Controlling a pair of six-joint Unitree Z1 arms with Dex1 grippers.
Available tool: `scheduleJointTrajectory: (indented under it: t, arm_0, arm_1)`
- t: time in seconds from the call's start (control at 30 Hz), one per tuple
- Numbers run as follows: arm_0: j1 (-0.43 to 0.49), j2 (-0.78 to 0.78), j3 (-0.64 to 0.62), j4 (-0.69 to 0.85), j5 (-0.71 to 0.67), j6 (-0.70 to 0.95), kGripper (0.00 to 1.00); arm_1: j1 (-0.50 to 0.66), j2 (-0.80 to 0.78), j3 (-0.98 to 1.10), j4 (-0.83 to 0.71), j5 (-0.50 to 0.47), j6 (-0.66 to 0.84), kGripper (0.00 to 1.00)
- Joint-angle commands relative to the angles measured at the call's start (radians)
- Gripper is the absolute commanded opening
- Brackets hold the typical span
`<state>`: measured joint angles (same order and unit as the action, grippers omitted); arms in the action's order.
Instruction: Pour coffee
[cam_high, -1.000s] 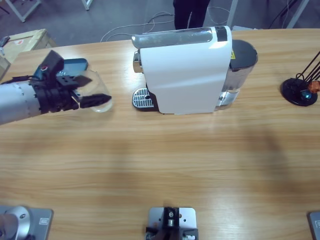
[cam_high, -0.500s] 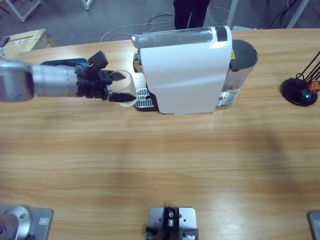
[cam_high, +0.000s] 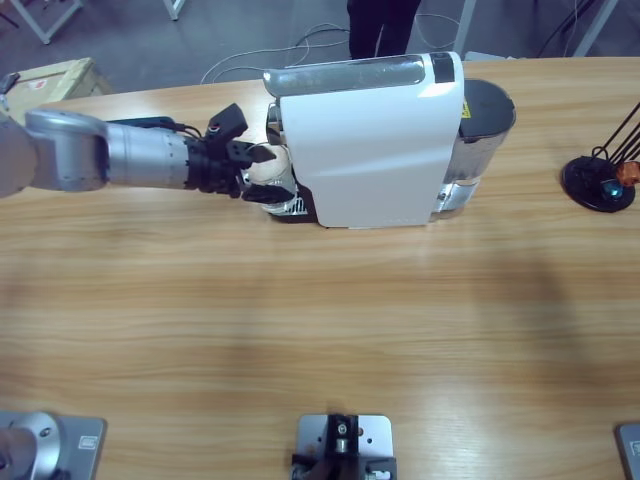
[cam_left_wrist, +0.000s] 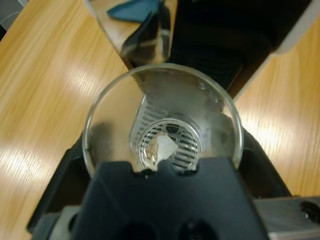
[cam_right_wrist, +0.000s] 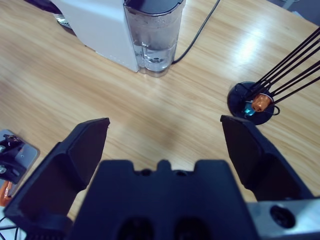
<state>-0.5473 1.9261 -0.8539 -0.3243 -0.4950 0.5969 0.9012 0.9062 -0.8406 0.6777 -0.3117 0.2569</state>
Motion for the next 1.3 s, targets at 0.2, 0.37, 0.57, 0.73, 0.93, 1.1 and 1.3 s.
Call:
scheduleJointTrajectory:
  t: [0.2, 0.37, 0.57, 0.73, 0.93, 1.1, 1.3]
  arm_0:
    - [-0.025, 0.073, -0.06, 0.071, 0.019, -0.015, 0.0]
    - [-0.031, 0.079, -0.063, 0.063, 0.034, -0.036, 0.993]
    - [-0.031, 0.043, -0.029, 0.057, 0.043, -0.054, 0.991]
    - [0.019, -0.065, 0.067, 0.04, 0.038, -0.065, 0.991]
    - [0.081, -0.239, 0.159, 0.029, 0.009, -0.084, 0.991]
    - [0.138, -0.426, 0.25, 0.032, 0.015, -0.202, 0.991]
    - [0.09, -0.657, 0.207, 0.338, 0.169, -0.358, 0.996]
  arm_1:
    - [-0.013, 0.005, 0.034, -0.006, -0.016, -0.018, 1.0]
    - [-0.013, 0.005, 0.037, -0.007, -0.015, -0.018, 1.0]
    - [-0.013, -0.001, 0.038, -0.004, -0.017, -0.017, 1.0]
    - [-0.013, -0.003, 0.031, -0.002, -0.018, -0.016, 1.0]
    - [-0.013, -0.012, 0.032, 0.004, -0.02, -0.007, 1.0]
    - [-0.013, 0.01, -0.023, 0.018, -0.026, -0.017, 0.977]
    - [-0.162, 0.308, -0.397, 0.232, -0.016, -0.063, 0.644]
